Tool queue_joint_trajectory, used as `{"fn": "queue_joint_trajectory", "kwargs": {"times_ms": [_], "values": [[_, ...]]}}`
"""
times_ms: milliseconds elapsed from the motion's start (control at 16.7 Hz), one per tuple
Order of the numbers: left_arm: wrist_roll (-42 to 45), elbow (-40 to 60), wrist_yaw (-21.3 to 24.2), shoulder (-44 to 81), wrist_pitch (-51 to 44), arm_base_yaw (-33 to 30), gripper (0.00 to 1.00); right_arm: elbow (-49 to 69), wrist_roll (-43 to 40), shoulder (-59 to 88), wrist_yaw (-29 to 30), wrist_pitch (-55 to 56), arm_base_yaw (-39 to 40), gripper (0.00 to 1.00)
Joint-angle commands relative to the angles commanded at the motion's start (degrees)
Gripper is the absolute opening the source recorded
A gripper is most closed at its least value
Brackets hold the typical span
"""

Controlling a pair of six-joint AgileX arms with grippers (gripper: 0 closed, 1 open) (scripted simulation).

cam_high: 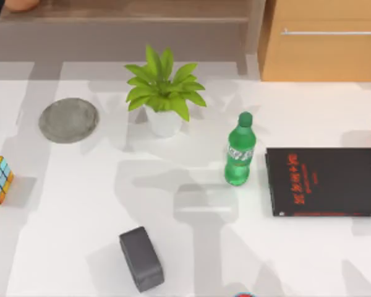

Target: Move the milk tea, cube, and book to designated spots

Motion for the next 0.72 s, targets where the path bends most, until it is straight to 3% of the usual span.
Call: {"fn": "queue_joint_trajectory", "kwargs": {"times_ms": [240,720], "values": [[0.0,0.11,0.0,0.08,-0.04,0.0,1.0,0.0,0.0,0.0,0.0,0.0,0.0,1.0],[0.0,0.11,0.0,0.08,-0.04,0.0,0.4,0.0,0.0,0.0,0.0,0.0,0.0,1.0]]}}
